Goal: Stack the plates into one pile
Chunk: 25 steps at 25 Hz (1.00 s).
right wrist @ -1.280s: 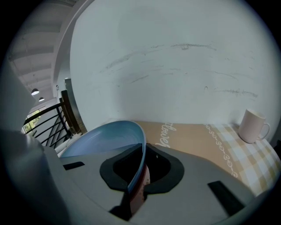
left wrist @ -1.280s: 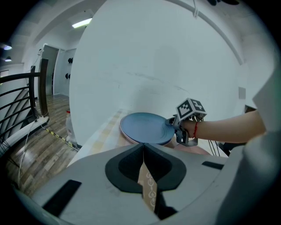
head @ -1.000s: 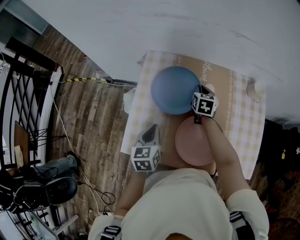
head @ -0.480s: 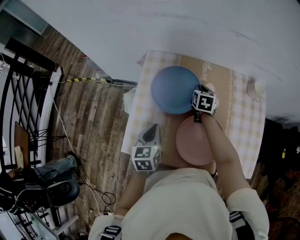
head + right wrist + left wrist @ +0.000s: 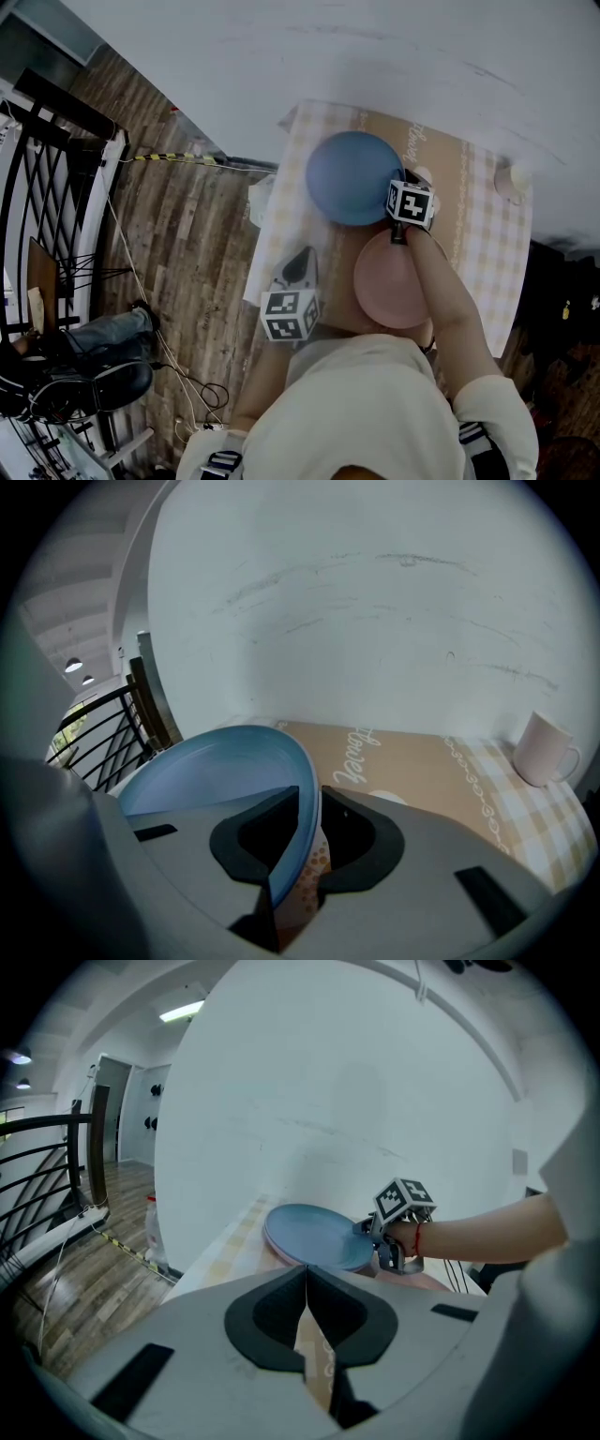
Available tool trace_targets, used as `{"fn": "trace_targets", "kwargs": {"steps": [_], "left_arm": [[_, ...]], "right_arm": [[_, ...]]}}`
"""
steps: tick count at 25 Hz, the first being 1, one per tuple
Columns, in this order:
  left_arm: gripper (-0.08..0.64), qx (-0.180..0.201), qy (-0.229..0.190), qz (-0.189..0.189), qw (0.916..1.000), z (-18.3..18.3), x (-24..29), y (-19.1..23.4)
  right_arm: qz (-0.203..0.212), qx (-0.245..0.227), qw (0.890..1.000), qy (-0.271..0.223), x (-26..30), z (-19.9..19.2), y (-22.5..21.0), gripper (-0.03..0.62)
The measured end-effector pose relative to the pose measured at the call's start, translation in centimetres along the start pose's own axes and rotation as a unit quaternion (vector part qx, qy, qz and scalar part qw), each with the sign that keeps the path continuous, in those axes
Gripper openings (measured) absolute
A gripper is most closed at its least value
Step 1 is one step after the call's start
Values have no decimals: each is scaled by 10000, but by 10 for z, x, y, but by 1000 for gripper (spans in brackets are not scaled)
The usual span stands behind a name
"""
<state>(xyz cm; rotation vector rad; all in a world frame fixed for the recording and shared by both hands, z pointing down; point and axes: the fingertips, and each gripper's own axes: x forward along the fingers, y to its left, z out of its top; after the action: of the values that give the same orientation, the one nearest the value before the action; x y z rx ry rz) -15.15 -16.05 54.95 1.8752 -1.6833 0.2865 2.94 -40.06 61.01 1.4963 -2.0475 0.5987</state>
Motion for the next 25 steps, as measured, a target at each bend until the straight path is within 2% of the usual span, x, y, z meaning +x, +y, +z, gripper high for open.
{"fn": "trace_targets", "kwargs": {"steps": [2, 4, 14, 25], "left_arm": [[3, -2, -24, -1, 10000, 0, -2, 0], [3, -9, -56, 2, 10000, 0, -4, -1], [3, 10, -176, 35, 9998, -2, -17, -8], [3, 108, -244, 0, 9996, -5, -26, -35]], "right_arm": [[29, -47, 10000, -25, -2, 1, 2, 80], [68, -35, 10000, -62, -4, 2, 2, 91], [281, -25, 9986, -447, -44, 16, 3, 97], [600, -513, 9928, -906, -103, 19, 9, 89]]}}
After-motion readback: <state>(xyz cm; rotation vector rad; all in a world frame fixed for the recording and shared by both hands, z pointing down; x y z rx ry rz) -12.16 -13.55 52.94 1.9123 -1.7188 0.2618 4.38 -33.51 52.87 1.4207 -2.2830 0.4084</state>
